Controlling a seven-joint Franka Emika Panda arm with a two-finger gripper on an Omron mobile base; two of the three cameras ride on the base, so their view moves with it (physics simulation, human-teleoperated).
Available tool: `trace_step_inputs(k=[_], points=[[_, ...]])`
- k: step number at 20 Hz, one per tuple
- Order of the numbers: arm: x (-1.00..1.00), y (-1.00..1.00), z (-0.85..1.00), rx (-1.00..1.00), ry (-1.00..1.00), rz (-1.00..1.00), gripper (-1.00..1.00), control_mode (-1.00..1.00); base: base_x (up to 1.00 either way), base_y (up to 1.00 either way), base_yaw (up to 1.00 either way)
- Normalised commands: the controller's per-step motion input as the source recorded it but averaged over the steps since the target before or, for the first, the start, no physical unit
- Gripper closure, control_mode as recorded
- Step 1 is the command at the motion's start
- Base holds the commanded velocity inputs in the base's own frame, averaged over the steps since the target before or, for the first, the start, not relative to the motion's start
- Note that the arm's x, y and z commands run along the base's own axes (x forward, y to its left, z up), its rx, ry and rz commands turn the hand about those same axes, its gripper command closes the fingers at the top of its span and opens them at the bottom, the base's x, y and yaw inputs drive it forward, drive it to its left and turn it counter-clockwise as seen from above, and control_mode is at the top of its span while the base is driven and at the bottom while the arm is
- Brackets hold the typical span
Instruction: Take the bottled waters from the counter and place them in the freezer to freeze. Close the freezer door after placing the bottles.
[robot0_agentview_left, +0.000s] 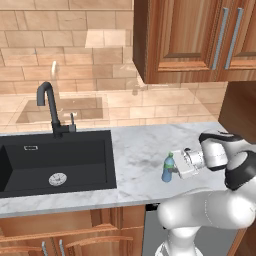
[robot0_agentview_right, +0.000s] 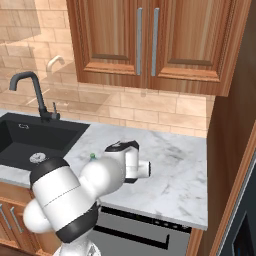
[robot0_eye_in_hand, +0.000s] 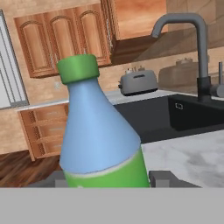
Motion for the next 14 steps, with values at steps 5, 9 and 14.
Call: trace_step_inputs(k=[5,9,14], points=[[-0.13,0.00,0.15,0.00,-0.03,0.00,1.00,-1.00,0.00,0.00,0.00],[-0.18,0.05,0.75,0.00,-0.03,-0.03,1.00,-1.00,0.00,0.00,0.00],[-0.02,0.20,0.99,0.01,0.00,-0.07,1.00,-1.00,0.00,0.00,0.00]])
